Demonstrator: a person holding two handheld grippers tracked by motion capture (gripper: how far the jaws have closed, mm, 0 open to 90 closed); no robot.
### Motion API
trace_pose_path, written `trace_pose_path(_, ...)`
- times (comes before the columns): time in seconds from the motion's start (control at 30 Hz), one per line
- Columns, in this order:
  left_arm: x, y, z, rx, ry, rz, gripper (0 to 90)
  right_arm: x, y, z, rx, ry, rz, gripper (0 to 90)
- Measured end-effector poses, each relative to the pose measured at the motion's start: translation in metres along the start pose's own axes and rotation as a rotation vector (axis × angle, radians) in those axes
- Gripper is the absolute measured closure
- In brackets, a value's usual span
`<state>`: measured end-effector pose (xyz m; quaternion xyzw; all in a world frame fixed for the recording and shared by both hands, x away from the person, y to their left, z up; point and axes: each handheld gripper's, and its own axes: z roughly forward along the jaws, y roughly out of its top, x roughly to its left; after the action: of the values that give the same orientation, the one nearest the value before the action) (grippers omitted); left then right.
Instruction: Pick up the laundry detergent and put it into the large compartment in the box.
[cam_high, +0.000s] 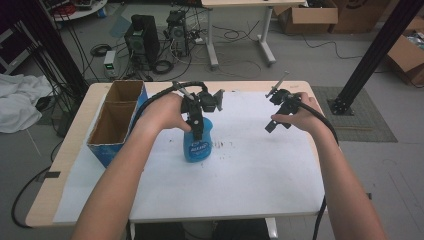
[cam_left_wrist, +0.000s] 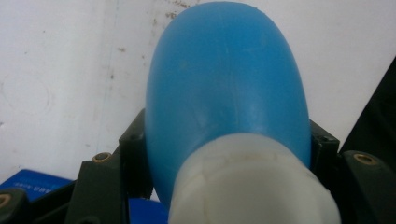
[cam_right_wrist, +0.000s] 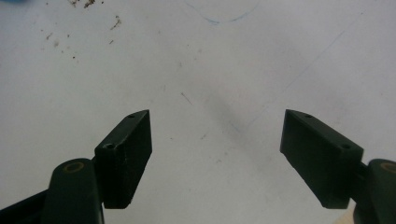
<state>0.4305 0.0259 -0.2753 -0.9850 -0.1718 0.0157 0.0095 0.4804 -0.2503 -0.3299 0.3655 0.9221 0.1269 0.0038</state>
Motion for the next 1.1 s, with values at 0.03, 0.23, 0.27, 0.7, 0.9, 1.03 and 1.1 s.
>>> trace_pose_path(0.03, 0.0, -0.002, -0.005, -0.002, -0.001, -0.01, 37.8, 0.0, 0.0, 0.0, 0.001, 0.0, 0.0, 24.9)
trace_pose_path(0.23, 0.001, -0.014, -0.032, -0.019, 0.008, -0.061, 37.9, 0.002, 0.001, -0.003, -0.001, -0.004, -0.004, 24.9)
trace_pose_path(0.27, 0.002, -0.018, -0.038, -0.015, 0.009, -0.074, 37.8, 0.002, 0.001, -0.004, -0.004, -0.005, -0.005, 24.9)
trace_pose_path(0.7, 0.018, -0.079, -0.119, -0.063, 0.023, -0.407, 37.9, 0.007, 0.006, -0.01, -0.01, -0.012, -0.014, 25.1)
trace_pose_path(0.9, 0.031, -0.115, -0.147, -0.106, 0.033, -0.636, 38.0, 0.009, 0.008, -0.01, -0.011, -0.01, -0.024, 25.2)
trace_pose_path(1.03, 0.04, -0.141, -0.16, -0.13, 0.054, -0.813, 38.0, 0.009, 0.009, -0.01, -0.012, -0.013, -0.024, 25.3)
trace_pose_path(1.1, 0.044, -0.153, -0.164, -0.134, 0.058, -0.882, 38.0, 0.009, 0.008, -0.011, -0.011, -0.013, -0.024, 25.3)
